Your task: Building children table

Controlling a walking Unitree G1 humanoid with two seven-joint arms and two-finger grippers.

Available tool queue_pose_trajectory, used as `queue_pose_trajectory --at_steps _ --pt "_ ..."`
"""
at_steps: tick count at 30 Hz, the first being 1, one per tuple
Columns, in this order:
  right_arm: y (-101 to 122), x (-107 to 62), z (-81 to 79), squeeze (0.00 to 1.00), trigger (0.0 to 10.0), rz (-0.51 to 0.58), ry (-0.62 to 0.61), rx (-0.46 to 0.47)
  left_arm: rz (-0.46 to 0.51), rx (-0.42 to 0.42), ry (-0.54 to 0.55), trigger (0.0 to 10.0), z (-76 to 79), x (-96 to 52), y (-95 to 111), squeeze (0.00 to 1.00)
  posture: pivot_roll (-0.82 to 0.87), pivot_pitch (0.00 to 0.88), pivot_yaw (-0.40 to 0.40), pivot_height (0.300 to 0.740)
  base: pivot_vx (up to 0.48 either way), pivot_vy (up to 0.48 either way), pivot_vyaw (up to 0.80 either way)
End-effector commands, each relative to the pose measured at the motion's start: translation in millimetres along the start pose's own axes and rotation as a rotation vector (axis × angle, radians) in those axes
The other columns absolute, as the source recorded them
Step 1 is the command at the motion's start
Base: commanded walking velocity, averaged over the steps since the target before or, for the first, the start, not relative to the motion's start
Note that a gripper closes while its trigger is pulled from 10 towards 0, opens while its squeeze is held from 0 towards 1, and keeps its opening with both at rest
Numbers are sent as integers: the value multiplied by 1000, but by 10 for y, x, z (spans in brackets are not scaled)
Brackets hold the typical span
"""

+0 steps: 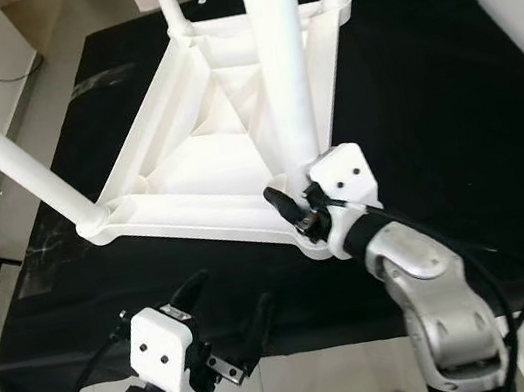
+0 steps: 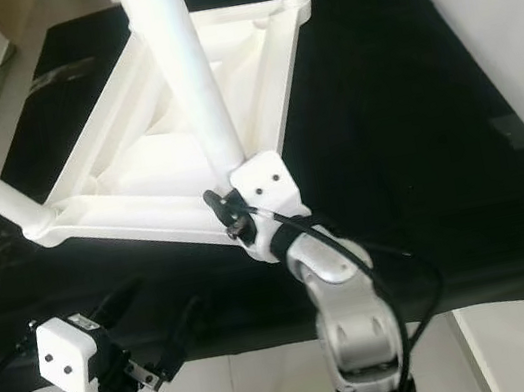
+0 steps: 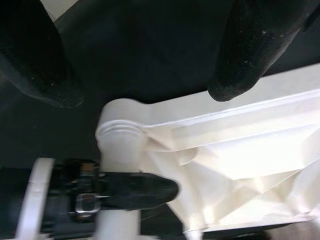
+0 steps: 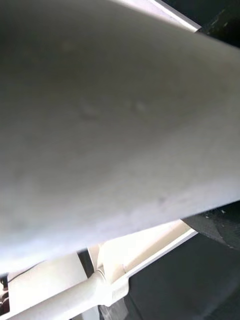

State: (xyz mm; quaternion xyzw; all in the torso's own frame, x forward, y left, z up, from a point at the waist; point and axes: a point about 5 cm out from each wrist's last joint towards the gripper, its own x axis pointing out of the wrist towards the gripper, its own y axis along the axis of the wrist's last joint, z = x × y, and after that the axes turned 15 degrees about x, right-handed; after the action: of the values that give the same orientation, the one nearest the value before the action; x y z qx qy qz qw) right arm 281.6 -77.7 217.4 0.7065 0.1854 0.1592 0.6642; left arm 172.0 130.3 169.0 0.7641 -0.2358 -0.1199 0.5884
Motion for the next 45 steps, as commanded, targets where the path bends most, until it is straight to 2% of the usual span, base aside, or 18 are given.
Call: queue_pose_trajectory --at_steps 1,4,5,6,9,10,11,12,21,22,24,25,35,38,40,41,42,45 --pt "-235 99 -7 0 10000 -138 34 96 -44 5 3 10000 -19 -31 -70 0 -27 274 114 740 0 0 0" --pt "-200 126 -36 0 10000 -119 94 106 -44 7 7 10000 -21 -28 -68 0 -26 274 114 740 0 0 0" --pt "-129 153 -78 1000 10000 -94 210 155 -43 7 9 10000 -21 -24 -67 0 -24 272 114 740 0 0 0" --pt "-129 153 -78 1000 10000 -94 210 155 -43 7 9 10000 -21 -24 -67 0 -24 272 114 740 0 0 0" --pt "38 190 -60 1000 10000 -55 495 123 -42 6 7 10000 -15 -15 -66 0 -21 267 113 740 0 0 0" --pt "140 144 13 310 10000 -68 680 16 -41 4 4 10000 -8 -9 -64 0 -14 267 111 740 0 0 0" --pt "140 144 13 310 10000 -68 680 16 -41 4 4 10000 -8 -9 -64 0 -14 267 111 740 0 0 0" --pt "150 128 68 0 10000 -99 740 -46 -41 4 3 10000 -4 -9 -62 0 -13 266 111 740 0 0 0" --pt "191 161 254 0 10000 -201 880 -139 -40 1 4 10000 9 -18 -52 0 -2 272 110 740 0 0 0" --pt "204 230 313 0 3922 -219 874 -164 -41 1 4 10000 16 -21 -49 0 5 274 106 740 0 0 0" --pt "214 292 367 0 3922 -232 856 -184 -42 0 4 10000 26 -25 -45 0 17 274 102 740 0 0 0" --pt "242 331 407 0 0 -230 851 -183 -44 0 4 10000 36 -33 -41 0 22 278 100 740 0 0 0" --pt "249 232 562 0 0 -243 881 -157 -47 -7 9 10000 70 -60 -24 0 3 297 86 740 0 0 0" --pt "159 188 533 0 0 -214 698 -123 -46 -10 9 10000 83 -59 -23 0 -10 306 71 740 0 0 0" --pt "65 220 511 0 0 -95 238 -45 -45 -11 12 10000 86 -64 -27 0 -24 301 55 740 0 0 0" --pt "65 220 511 0 0 -95 238 -45 -45 -11 12 10000 86 -64 -27 0 -24 301 55 740 0 0 0" --pt "-68 68 569 0 0 -90 -108 28 -45 -10 15 10000 72 -67 -26 0 -42 309 60 740 0 0 0" --pt "-199 -94 485 0 0 -116 -227 31 -43 -8 17 10000 55 -58 -25 0 -44 315 84 740 0 0 0"
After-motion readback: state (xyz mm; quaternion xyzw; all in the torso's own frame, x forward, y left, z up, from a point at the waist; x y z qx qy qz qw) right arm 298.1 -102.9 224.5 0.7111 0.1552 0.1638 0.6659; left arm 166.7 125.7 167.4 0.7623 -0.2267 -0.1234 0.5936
